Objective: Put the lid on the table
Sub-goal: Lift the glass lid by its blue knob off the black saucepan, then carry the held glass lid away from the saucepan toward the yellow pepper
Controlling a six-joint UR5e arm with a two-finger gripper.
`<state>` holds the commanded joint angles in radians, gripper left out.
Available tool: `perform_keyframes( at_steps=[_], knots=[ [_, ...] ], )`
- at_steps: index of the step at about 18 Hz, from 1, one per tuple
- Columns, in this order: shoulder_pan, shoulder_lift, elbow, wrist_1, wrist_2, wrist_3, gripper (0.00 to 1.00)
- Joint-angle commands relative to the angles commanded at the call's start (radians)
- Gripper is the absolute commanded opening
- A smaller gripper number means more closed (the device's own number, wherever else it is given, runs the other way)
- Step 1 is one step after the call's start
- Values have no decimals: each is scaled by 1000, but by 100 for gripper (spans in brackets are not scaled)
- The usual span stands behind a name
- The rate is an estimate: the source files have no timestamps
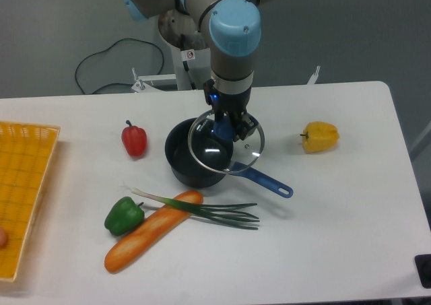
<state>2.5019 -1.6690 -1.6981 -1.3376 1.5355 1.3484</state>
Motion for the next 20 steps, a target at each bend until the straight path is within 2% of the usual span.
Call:
perform_keyframes(
  at_steps=[12,20],
  knots=[
    [37,-2,9,5,3,-2,56],
    [61,-14,57,11,9,-2,56]
  ],
)
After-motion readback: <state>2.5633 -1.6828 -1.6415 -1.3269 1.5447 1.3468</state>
